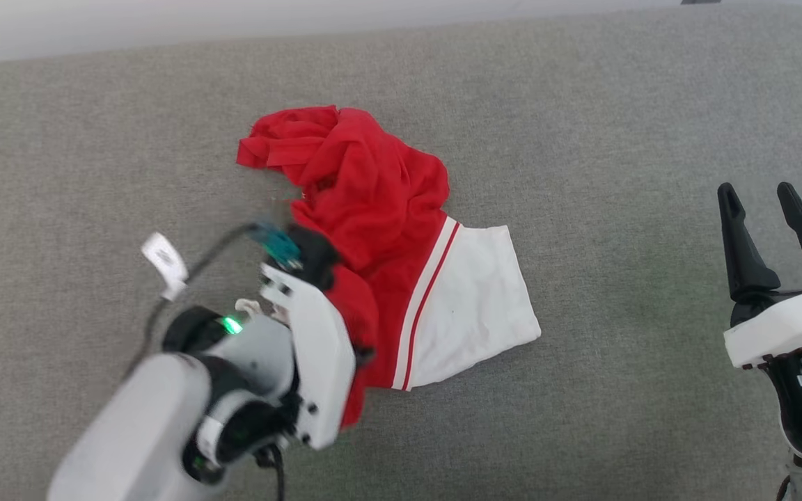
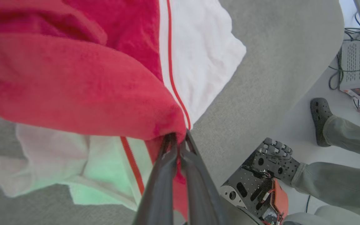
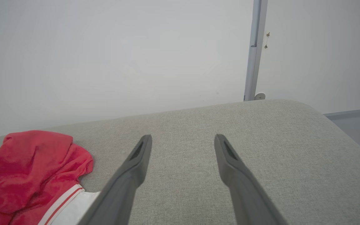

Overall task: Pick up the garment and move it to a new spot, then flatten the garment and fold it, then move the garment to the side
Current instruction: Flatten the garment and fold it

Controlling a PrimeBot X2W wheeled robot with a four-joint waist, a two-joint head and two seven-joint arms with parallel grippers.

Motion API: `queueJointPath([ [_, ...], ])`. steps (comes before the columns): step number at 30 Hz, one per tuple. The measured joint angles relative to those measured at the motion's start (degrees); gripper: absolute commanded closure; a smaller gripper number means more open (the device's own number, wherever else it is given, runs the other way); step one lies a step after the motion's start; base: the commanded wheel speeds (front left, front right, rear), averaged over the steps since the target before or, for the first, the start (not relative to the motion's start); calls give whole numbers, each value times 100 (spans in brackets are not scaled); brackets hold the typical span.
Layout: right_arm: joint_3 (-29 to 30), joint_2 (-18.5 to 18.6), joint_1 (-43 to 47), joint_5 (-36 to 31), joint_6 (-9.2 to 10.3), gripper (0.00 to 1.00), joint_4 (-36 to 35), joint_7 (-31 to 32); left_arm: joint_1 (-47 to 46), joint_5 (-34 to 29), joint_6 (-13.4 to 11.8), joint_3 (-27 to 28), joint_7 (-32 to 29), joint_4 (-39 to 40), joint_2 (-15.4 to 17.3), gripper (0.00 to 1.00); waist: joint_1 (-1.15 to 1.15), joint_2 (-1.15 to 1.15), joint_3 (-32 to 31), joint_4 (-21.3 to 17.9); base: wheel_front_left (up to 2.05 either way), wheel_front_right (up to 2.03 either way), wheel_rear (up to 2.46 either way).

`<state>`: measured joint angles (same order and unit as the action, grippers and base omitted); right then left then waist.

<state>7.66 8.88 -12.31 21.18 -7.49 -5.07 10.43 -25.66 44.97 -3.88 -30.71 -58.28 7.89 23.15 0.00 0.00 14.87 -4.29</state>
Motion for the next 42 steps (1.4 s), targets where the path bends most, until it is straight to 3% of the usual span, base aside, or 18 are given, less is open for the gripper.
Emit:
queueJointPath([
  [4, 4, -24, -10, 15, -1, 0, 1, 0, 98, -165, 122, -310, 25, -104, -76, 96, 0, 0, 87, -32, 0, 0, 0],
  [6, 4, -35, -16, 23, -1, 0, 10, -1, 130, -208, 172, -401, 33, -190, -99, 45, 0, 0, 121, -42, 0, 0, 0],
  [7, 8, -36, -16, 23, 0, 0, 14, -2, 127, -242, 190, -413, 43, -218, -82, 9, 0, 0, 131, -42, 0, 0, 0],
  [8, 11, -41, -16, 23, 0, 0, 21, -3, 126, -256, 189, -401, 65, -238, -55, 0, 0, 0, 132, -39, 0, 0, 0],
  [11, 32, -63, -16, 23, -1, 0, 32, -13, 110, -256, 166, -311, 2, -194, 86, 0, 0, 0, 115, -20, 0, 0, 0],
  [21, 82, -112, 75, -2, 0, 0, 7, -85, 88, -101, -355, 409, -698, 775, 987, 0, 0, 0, 27, 19, 0, 0, 0],
  [26, 44, -122, 98, -2, 0, 0, -1, -98, -9, 43, -521, 743, -893, 773, 1299, 0, 0, 0, 25, 10, 0, 0, 0],
  [34, -8, -125, 103, 12, -1, 0, -13, -121, -4, 321, -417, 788, -842, 175, 1141, 0, 0, 0, 69, -75, 0, 0, 0],
  [42, -5, -102, 52, 62, -1, 0, -41, -123, -179, 88, -80, 617, -268, -859, 927, 0, 0, 0, 301, -194, 0, 0, 0],
])
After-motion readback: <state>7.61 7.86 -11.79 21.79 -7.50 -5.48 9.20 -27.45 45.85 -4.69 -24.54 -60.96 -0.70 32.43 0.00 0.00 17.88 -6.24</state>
